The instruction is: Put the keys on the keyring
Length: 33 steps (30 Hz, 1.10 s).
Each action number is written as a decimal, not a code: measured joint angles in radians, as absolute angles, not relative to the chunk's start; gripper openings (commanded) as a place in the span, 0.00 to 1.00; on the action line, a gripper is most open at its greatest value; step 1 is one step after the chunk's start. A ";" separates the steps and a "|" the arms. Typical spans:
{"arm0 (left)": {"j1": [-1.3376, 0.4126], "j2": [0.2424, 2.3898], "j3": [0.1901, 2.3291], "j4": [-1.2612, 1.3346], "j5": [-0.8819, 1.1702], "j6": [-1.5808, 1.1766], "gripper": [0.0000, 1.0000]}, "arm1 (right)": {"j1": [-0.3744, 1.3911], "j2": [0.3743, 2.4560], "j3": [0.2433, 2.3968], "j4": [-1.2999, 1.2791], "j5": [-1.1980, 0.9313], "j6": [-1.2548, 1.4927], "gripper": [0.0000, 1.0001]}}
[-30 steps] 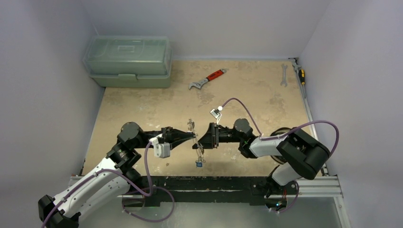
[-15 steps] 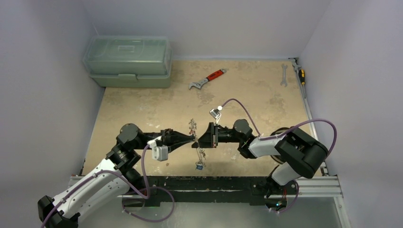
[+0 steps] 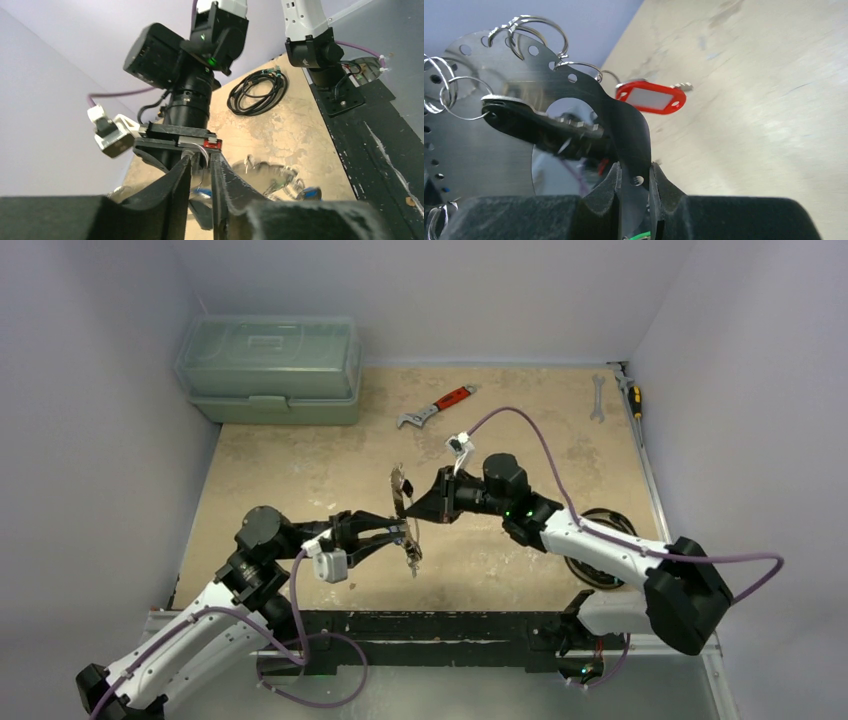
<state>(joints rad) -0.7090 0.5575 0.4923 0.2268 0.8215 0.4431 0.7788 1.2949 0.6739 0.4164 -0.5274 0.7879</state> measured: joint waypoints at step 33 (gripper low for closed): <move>-0.709 0.642 0.492 0.189 0.448 0.447 0.40 | 1.053 1.116 0.933 -0.207 0.756 -0.434 0.00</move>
<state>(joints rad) -0.7090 0.6422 0.4923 0.1886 0.4484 0.4469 1.0531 1.1160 0.9333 -0.2073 0.7563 -0.4335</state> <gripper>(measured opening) 0.398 0.195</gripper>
